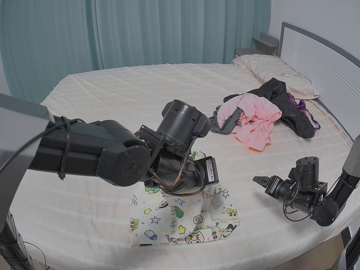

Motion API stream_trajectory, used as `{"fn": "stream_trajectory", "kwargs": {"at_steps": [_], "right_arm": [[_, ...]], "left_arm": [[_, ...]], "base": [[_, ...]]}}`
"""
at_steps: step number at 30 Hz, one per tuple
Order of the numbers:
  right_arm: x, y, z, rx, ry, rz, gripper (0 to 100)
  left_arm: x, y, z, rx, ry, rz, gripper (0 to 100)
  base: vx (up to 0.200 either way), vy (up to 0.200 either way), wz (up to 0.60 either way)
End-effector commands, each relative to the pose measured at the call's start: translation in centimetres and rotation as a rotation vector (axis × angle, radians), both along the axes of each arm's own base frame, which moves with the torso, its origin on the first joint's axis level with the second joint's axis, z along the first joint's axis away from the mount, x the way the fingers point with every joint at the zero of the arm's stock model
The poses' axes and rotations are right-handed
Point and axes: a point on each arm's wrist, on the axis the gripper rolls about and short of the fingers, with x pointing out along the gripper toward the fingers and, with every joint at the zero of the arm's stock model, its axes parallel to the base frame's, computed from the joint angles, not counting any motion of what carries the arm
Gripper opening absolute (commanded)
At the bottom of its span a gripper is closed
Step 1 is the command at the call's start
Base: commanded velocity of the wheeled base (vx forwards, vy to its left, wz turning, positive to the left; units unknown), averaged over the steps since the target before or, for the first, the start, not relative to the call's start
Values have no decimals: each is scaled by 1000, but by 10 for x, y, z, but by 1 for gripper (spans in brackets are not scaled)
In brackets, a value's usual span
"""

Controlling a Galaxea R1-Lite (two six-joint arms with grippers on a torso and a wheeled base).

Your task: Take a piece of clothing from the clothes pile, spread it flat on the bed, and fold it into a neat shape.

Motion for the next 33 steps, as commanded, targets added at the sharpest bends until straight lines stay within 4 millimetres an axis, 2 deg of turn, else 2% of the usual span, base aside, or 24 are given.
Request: {"fn": "stream_trajectory", "kwargs": {"at_steps": [1,10,13,15,17,18,19,20,23,24,27,30,33], "right_arm": [[0,0,0,0,1,1,100],[0,0,-1,-1,2,1,100],[0,0,-1,-1,4,1,100],[-1,0,-1,-2,5,1,100],[-1,0,-1,-2,5,1,100],[-1,0,-1,-2,5,1,100],[-1,0,-1,-2,5,1,100],[-1,0,-1,-2,5,1,100],[-1,0,-2,-3,10,3,100],[-1,0,-2,-1,10,3,100],[-1,0,-2,2,11,4,100],[-1,0,-5,5,22,15,100],[-1,1,-5,5,24,16,100]], "left_arm": [[1,-3,-1,-26,23,-7,100],[4,-6,3,-110,43,56,100],[4,0,-3,-92,63,76,100],[3,13,-10,-74,88,106,100],[2,23,-8,-79,86,124,100],[-1,43,-5,-86,84,159,100],[-2,53,-6,-88,87,176,100],[-2,53,-6,-88,87,176,100],[-12,96,-11,-114,99,258,100],[-17,105,-13,-121,107,277,100],[-34,125,-21,-131,121,311,100],[-49,137,-31,-137,121,325,100],[-55,145,-41,-127,154,360,100]], "base": [[0,0,0],[0,0,0],[0,0,0],[0,0,0],[0,0,0],[0,0,0],[0,0,0],[0,0,0],[0,0,0],[0,0,0],[0,0,0],[0,0,0],[-133,0,0]]}}
